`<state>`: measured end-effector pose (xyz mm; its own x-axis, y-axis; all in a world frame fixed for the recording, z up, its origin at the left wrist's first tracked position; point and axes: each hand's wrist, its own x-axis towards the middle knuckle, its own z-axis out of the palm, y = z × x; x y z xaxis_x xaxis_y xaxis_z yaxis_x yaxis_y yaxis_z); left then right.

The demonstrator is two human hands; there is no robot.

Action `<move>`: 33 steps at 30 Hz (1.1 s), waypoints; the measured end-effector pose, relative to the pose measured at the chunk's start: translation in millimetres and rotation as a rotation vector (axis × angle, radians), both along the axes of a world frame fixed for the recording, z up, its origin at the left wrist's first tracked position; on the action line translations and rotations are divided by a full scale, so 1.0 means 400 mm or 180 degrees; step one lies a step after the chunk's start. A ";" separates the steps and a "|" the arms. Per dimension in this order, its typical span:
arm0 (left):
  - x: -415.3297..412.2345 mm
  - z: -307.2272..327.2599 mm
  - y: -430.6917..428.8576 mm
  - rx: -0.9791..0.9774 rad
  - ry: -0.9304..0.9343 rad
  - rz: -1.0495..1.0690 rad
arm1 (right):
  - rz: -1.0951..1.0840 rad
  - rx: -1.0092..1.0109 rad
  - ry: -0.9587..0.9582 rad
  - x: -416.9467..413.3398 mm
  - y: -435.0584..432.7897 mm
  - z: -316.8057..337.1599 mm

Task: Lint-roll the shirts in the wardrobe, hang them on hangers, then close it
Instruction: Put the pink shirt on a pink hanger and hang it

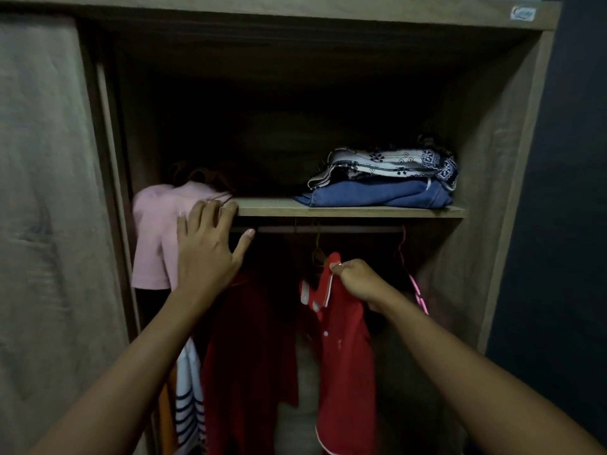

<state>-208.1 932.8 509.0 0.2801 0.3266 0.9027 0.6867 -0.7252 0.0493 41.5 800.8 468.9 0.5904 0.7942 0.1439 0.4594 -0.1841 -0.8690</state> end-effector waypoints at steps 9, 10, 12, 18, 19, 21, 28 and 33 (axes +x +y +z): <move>0.015 -0.008 0.009 0.0074 -0.0047 0.0150 | 0.0194 0.0062 -0.0077 0.011 0.088 -0.016; 0.014 -0.007 0.010 0.0071 -0.0033 0.0163 | 0.0245 0.0054 -0.0036 0.011 0.091 -0.020; 0.008 -0.004 0.012 0.0094 0.0039 0.0184 | 0.0345 -0.0009 -0.0022 0.004 0.092 -0.028; -0.037 0.035 -0.003 0.0203 -0.0001 0.0215 | 0.0284 -0.0375 -0.0779 0.009 0.125 -0.053; -0.048 0.042 -0.001 0.0143 0.0030 0.0366 | 0.0279 -0.0453 -0.0883 0.003 0.122 -0.048; -0.070 0.059 0.009 -0.0102 0.0104 0.0703 | 0.0324 -0.0603 -0.1072 -0.017 0.111 -0.024; -0.130 0.117 0.055 -0.0098 -0.0082 0.0340 | 0.1291 -0.0188 -0.1739 -0.216 0.044 0.169; -0.155 0.128 -0.001 -0.0178 0.0184 -0.0683 | 0.1349 0.0869 -0.1913 -0.336 0.035 0.331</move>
